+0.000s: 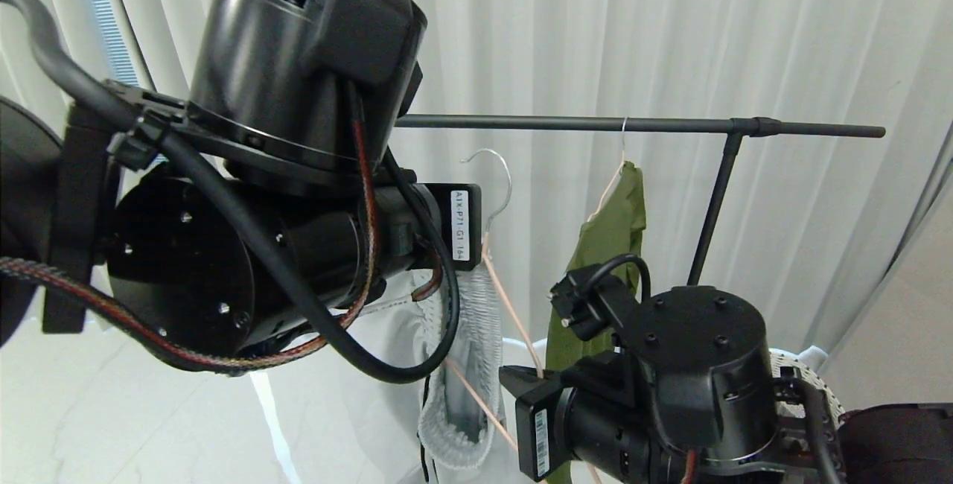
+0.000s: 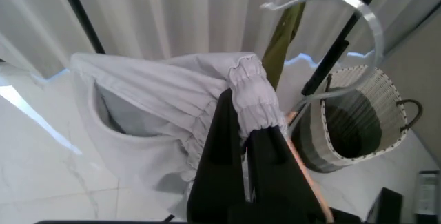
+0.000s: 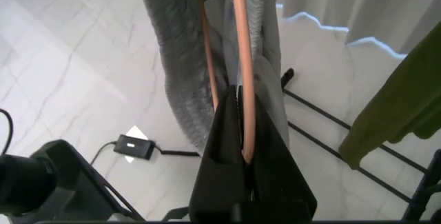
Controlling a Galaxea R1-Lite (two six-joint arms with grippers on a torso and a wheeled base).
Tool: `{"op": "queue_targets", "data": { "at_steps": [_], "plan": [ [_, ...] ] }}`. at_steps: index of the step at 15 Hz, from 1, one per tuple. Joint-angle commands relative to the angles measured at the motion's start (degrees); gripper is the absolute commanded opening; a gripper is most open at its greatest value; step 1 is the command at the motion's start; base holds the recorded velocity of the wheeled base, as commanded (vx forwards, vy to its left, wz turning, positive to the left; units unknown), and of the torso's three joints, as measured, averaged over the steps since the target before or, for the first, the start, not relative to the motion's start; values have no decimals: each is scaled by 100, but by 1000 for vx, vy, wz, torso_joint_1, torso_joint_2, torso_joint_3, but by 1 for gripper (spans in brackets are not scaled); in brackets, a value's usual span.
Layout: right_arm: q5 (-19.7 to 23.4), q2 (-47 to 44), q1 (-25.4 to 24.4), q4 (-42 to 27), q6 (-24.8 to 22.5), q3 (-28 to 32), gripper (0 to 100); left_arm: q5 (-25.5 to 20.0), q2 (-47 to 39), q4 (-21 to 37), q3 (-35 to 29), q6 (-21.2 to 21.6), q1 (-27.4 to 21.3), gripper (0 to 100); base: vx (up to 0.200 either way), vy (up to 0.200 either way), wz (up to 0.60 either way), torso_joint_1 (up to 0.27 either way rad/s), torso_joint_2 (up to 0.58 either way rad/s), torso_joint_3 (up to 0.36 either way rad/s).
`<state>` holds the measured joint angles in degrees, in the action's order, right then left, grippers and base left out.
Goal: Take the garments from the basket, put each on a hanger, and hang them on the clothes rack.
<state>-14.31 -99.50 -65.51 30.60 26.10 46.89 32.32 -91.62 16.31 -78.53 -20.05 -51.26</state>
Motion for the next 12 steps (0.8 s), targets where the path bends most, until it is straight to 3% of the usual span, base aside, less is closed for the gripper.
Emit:
{"op": "queue_targets", "data": {
  "at_steps": [1, 5, 12],
  "plan": [
    [-1, 229, 12, 8, 0, -13, 0, 3, 39, 4, -13, 1, 37, 0, 0, 0, 0, 0, 0, 0],
    [-45, 554, 21, -1, -26, -30, 0, 310, 66, 4, -31, 19, -15, 0, 0, 0, 0, 0, 0, 0],
    [-160, 783, 21, 104, -342, -30, 0, 328, 365, -5, 66, -25, -560, 0, 0, 0, 0, 0, 0, 0]
  ]
}}
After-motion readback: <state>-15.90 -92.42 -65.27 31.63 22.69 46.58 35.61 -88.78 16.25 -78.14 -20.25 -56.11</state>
